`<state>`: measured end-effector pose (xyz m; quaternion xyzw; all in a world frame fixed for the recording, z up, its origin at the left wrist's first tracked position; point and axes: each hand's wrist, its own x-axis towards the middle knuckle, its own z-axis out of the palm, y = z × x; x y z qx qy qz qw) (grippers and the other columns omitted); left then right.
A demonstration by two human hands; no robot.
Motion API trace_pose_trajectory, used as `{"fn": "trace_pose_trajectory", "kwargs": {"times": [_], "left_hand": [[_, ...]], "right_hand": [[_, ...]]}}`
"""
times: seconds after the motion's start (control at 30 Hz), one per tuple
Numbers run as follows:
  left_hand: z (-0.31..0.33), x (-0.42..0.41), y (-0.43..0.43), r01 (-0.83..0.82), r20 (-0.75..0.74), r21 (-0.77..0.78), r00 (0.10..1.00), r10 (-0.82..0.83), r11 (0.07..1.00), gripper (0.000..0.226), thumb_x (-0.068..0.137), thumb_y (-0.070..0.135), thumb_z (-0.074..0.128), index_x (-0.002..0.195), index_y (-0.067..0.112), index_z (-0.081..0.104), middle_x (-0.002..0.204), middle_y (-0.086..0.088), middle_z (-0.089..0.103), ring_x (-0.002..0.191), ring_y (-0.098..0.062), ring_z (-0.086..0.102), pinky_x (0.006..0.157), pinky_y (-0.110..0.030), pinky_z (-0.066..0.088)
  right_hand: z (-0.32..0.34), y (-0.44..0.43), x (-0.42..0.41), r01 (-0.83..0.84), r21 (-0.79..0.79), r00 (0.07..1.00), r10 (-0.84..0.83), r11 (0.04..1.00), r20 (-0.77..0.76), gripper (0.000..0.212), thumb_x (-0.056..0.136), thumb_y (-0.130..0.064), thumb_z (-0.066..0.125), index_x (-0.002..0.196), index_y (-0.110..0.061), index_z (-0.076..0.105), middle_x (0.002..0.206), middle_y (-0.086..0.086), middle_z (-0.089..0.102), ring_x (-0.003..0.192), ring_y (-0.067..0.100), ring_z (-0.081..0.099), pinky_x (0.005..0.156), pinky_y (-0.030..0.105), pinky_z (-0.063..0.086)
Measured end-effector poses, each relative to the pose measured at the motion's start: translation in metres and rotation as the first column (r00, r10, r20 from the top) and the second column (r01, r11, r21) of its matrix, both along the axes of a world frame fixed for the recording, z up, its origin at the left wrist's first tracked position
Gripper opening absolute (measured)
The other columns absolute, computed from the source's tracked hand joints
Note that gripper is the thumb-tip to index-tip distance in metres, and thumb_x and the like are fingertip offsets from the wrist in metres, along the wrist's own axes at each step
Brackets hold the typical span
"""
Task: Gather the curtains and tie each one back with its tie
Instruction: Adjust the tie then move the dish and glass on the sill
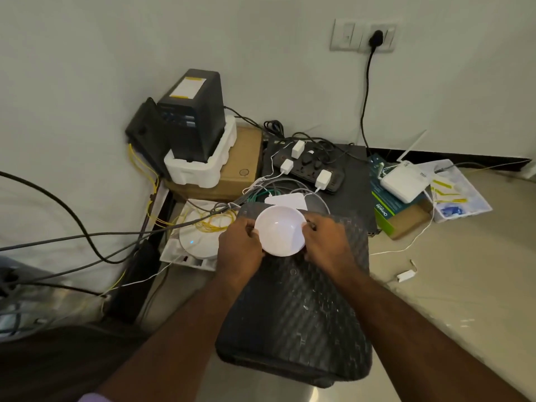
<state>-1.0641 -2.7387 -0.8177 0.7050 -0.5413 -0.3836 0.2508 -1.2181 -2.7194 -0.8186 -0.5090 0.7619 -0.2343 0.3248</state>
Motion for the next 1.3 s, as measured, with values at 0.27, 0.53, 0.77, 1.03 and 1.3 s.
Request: {"fn": "trace_pose_trajectory", "kwargs": {"times": [0.27, 0.53, 0.77, 1.03, 1.3], "left_hand": [[-0.005, 0.005, 0.002, 0.013, 0.03, 0.016, 0.999, -0.014, 1.0, 0.034, 0.097, 0.021, 0.051, 0.128, 0.012, 0.059, 0.123, -0.011, 0.067, 0.1, -0.032, 0.069, 0.089, -0.048, 0.056], [0.082, 0.054, 0.07, -0.093, -0.13, -0.154, 0.989, 0.073, 0.984, 0.027, 0.097, 0.02, 0.049, 0.12, 0.023, 0.063, 0.104, -0.002, 0.071, 0.073, -0.021, 0.073, 0.075, -0.043, 0.061], [0.205, 0.151, 0.197, -0.093, -0.217, -0.302, 0.976, 0.027, 0.949, 0.017, 0.099, 0.019, 0.051, 0.106, 0.03, 0.06, 0.1, 0.0, 0.069, 0.068, -0.02, 0.071, 0.062, -0.04, 0.061], [0.311, 0.274, 0.392, -0.263, -0.32, -0.44, 0.939, 0.124, 0.859, 0.013, 0.094, 0.022, 0.054, 0.083, 0.022, 0.061, 0.071, -0.004, 0.069, 0.055, -0.019, 0.065, 0.053, -0.037, 0.056], [0.257, 0.374, 0.445, -0.59, -0.574, -0.197, 0.717, 0.396, 0.783, 0.036, 0.09, 0.019, 0.053, 0.126, 0.028, 0.054, 0.114, 0.007, 0.064, 0.097, -0.024, 0.068, 0.09, -0.048, 0.056]], "right_hand": [[-0.002, 0.002, 0.003, -0.015, 0.061, 0.999, 0.018, 0.998, -0.046, 0.045, 0.105, -0.041, 0.033, 0.138, -0.021, 0.056, 0.118, 0.014, 0.071, 0.098, 0.034, 0.069, 0.091, 0.051, 0.056], [0.094, 0.051, 0.051, 0.043, -0.231, 0.995, -0.062, 0.972, -0.075, 0.043, 0.103, -0.051, 0.031, 0.127, -0.029, 0.059, 0.109, 0.012, 0.073, 0.104, 0.035, 0.066, 0.089, 0.043, 0.052], [0.228, 0.153, 0.162, -0.056, -0.453, 0.987, 0.118, 0.89, 0.11, 0.026, 0.102, -0.038, 0.046, 0.112, -0.026, 0.067, 0.073, -0.004, 0.068, 0.07, 0.02, 0.067, 0.07, 0.046, 0.057], [0.347, 0.316, 0.287, -0.142, -0.603, 0.924, 0.324, 0.785, 0.204, 0.019, 0.101, -0.029, 0.052, 0.098, -0.025, 0.07, 0.062, 0.002, 0.066, 0.048, 0.012, 0.059, 0.05, 0.034, 0.051], [0.336, 0.405, 0.403, -0.285, -0.577, 0.828, 0.5, 0.765, 0.253, 0.021, 0.1, -0.023, 0.054, 0.087, -0.027, 0.069, 0.059, 0.006, 0.065, 0.047, 0.014, 0.06, 0.048, 0.028, 0.05]]}}
